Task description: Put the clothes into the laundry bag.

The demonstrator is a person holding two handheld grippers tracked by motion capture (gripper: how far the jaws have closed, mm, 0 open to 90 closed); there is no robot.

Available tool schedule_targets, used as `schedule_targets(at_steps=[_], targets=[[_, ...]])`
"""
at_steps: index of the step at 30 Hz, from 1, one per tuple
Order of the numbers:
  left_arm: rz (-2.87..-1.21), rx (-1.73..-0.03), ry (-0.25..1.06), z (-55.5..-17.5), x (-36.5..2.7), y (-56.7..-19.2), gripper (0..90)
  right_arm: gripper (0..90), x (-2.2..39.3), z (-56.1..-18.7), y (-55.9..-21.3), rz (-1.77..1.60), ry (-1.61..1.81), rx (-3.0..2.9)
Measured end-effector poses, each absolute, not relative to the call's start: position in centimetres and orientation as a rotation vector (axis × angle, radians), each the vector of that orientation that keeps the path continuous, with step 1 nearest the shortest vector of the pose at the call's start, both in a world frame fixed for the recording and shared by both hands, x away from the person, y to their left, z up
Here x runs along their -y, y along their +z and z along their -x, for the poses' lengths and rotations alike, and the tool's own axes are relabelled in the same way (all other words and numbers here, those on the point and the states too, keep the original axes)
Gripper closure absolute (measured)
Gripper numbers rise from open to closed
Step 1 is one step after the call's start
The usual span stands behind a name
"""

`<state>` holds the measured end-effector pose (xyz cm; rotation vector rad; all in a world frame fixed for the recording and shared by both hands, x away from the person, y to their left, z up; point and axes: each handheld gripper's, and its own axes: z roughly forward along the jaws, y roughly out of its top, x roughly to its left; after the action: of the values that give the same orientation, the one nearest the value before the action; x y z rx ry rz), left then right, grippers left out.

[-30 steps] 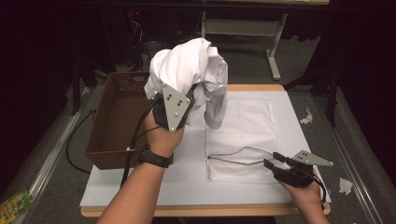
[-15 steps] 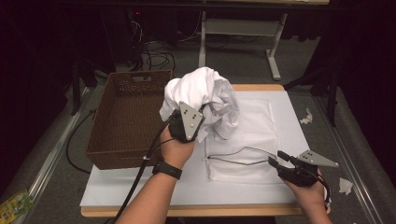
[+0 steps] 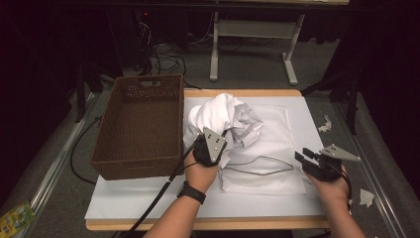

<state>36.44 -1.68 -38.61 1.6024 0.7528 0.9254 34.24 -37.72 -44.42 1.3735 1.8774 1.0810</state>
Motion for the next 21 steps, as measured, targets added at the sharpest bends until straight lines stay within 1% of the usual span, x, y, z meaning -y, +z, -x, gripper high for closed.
schedule_targets(at_steps=[3, 5, 6, 8, 10, 11, 12, 14, 15, 17, 18, 20, 21], targets=[[-1.607, -0.736, 0.924, -36.1, 1.3, -38.8, 80.4, 55.8, 38.4, -37.2, -45.4, -1.452, 1.002, -1.892], [-1.606, -0.729, 0.916, -35.8, 1.0, -39.0, 80.3, 51.4, 38.8, -39.6, -46.8, -1.529, 0.955, -1.917], [-1.605, -0.727, 0.910, -35.7, 0.8, -39.1, 80.3, 51.4, 38.8, -39.6, -46.8, -1.529, 0.955, -1.917], [-1.600, -0.725, 0.902, -35.5, 0.5, -39.3, 80.3, 51.0, 38.5, -40.8, -47.6, -1.548, 0.921, -1.961], [-1.593, -0.730, 0.889, -35.4, 0.2, -39.3, 80.2, 51.8, 38.1, -41.6, -47.7, -1.541, 0.875, -1.974], [-1.591, -0.731, 0.886, -35.4, 0.1, -39.4, 80.2, 53.8, 37.8, -42.3, -47.6, -1.538, 0.851, -1.983], [-1.591, -0.730, 0.886, -35.3, 0.1, -39.5, 80.2, 53.8, 37.8, -42.3, -47.6, -1.538, 0.851, -1.983], [-1.589, -0.730, 0.885, -35.2, 0.0, -39.6, 80.2, 58.8, 37.6, -42.8, -47.7, -1.555, 0.839, -1.982], [-1.588, -0.731, 0.884, -35.1, -0.1, -39.7, 80.2, 65.0, 37.5, -42.9, -47.7, -1.547, 0.827, -1.972], [-1.585, -0.736, 0.882, -35.1, -0.2, -39.8, 80.2, 84.7, 37.2, -42.9, -47.7, -1.524, 0.831, -1.987], [-1.582, -0.739, 0.881, -35.1, -0.2, -39.8, 80.2, 89.3, 37.0, -42.8, -47.6, -1.512, 0.810, -1.989], [-1.582, -0.743, 0.880, -35.2, -0.3, -39.8, 80.2, 90.0, 37.0, -42.7, -47.6, -1.508, 0.793, -1.993], [-1.584, -0.742, 0.884, -35.2, -0.3, -39.8, 80.2, 90.0, 37.6, -42.5, -47.4, -1.514, 0.794, -1.961]])
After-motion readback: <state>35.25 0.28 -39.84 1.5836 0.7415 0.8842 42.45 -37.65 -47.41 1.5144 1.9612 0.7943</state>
